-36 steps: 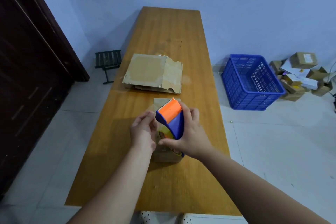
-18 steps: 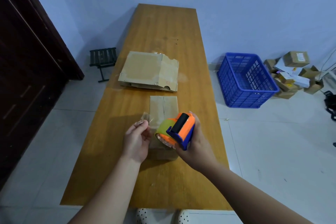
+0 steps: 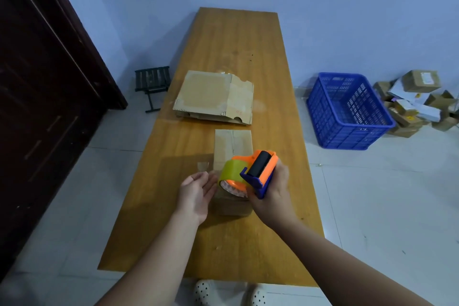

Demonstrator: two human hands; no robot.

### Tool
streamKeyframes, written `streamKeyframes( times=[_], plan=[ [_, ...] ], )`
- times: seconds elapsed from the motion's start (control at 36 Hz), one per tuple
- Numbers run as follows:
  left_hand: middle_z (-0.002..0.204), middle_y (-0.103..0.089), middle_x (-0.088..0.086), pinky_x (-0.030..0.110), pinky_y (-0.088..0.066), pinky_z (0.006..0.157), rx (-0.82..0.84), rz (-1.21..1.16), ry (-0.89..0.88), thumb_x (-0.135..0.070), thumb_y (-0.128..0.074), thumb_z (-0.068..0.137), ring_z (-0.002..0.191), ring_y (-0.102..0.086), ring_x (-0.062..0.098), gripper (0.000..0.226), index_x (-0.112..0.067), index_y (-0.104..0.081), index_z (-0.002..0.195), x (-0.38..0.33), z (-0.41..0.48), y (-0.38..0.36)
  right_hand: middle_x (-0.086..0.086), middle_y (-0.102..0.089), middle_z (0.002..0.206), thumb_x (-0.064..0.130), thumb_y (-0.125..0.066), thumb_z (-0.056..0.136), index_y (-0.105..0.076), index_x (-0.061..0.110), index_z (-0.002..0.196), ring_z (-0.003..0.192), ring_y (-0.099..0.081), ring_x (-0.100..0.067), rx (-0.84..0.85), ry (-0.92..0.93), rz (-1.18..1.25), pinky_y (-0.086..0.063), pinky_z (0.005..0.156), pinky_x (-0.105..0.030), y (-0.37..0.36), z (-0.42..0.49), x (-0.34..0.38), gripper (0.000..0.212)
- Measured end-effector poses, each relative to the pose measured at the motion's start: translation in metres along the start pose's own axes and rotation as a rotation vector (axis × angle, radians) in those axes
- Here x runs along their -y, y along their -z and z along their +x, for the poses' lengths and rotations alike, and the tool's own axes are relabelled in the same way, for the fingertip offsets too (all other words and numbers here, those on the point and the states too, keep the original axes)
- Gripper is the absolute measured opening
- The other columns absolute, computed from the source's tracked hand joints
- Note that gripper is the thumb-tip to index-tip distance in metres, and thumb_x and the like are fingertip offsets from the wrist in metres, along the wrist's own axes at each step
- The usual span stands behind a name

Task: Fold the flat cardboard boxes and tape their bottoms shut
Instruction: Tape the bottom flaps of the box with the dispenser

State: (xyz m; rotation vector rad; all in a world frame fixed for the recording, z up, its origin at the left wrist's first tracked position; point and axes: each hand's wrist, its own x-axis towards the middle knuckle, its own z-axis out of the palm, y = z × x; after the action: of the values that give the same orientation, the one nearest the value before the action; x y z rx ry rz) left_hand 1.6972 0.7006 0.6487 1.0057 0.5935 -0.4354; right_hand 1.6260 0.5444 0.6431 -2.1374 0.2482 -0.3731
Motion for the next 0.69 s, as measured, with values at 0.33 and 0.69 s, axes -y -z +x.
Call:
streamKeyframes(
  times=[0.33,0.69],
  plan=[
    [0.094,-0.064,0.015,0.031,-0.051,0.069,-0.014,0.143,0.068,-0.001,-0.043,0.098,0.085,-0.063,0.022,0.011,-0.006,-0.049,0.091,-0.010,0.004,0.000,0.019,-0.055,0.092,-0.003,-0.068,0.077,-0.055,0.012,0.122,0.085,-0.054,0.005,-0.034,-0.212,0.132,-0.040,0.065,-0.001,-0.013,0.010,0.015,0.049],
    [0.093,-0.064,0.015,0.032,-0.052,0.074,-0.019,0.104,0.009,0.002,-0.050,0.093,0.088,-0.063,0.024,0.010,-0.006,-0.055,0.088,-0.003,-0.001,0.019,0.021,-0.049,0.089,0.012,-0.066,0.086,-0.044,0.028,0.117,0.080,-0.050,0.005,0.114,-0.314,0.147,-0.038,0.056,-0.009,-0.001,0.014,0.019,0.041]
  ],
)
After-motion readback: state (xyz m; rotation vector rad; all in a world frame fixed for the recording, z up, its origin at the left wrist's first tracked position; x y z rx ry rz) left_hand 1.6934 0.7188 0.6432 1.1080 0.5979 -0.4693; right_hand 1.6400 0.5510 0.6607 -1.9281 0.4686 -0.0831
